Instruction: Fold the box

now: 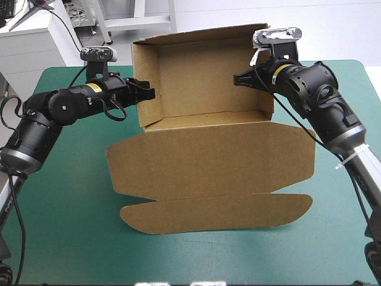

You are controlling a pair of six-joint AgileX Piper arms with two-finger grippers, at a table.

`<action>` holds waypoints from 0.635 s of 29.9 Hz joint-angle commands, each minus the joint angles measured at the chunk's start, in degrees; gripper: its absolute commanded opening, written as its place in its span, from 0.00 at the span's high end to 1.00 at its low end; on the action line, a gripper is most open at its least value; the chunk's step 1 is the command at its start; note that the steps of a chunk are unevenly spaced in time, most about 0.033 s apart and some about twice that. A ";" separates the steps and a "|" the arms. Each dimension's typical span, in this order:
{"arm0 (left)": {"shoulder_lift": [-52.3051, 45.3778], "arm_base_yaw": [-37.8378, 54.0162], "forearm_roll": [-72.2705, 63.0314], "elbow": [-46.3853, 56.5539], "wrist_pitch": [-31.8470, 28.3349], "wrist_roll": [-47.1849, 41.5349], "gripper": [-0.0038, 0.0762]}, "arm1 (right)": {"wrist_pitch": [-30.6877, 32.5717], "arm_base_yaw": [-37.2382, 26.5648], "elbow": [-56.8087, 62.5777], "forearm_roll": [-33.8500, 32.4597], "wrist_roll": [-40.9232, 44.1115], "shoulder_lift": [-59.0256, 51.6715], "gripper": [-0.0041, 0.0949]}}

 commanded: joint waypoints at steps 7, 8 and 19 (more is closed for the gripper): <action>-2.02 -1.21 -5.39 -2.15 2.80 0.39 0.96 | -1.73 0.48 -1.61 7.02 -5.56 -1.95 0.98; -2.02 -1.21 -5.39 -2.15 3.10 0.65 0.96 | -0.99 0.48 -1.61 7.15 -6.25 -1.85 0.98; 3.53 -1.21 0.38 -2.15 10.34 0.07 0.96 | 8.57 0.48 -1.61 7.14 -7.96 1.13 0.98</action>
